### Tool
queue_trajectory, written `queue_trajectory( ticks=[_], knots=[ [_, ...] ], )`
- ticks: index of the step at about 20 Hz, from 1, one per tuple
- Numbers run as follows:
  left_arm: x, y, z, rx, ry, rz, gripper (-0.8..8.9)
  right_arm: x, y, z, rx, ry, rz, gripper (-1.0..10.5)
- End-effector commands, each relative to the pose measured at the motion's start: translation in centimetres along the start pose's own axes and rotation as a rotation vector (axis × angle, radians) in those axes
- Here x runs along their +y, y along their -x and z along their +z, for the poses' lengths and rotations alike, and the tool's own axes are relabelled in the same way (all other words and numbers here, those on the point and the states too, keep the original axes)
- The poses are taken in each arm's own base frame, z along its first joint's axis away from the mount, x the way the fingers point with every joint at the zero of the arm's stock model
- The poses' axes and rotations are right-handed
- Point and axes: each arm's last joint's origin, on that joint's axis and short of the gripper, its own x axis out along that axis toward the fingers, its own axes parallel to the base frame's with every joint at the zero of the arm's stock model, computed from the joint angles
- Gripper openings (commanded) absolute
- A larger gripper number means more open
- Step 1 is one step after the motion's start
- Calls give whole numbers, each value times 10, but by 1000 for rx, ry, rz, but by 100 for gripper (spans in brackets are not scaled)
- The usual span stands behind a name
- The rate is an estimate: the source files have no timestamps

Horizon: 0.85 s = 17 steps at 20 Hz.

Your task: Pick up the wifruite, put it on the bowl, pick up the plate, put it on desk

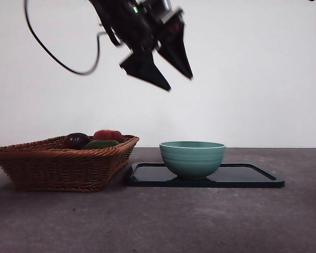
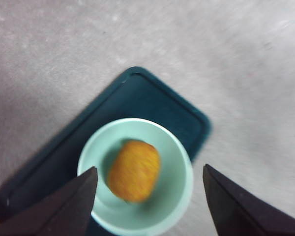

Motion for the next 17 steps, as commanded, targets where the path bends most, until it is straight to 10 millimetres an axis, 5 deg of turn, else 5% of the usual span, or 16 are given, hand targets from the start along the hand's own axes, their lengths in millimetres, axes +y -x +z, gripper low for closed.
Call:
queue_trajectory(
  ticks=[1,7,17],
  knots=[
    [-1,-28,0,7,-83,-5,344,1,0,2,-5,-3,8,182],
    [-10,-74,-14,82,-187,14,344,1,0,-1,25,-13,4,182],
    [-13,-108,-33,168,-256,29,344,1,0,-1,27,-16,4,182]
  ],
)
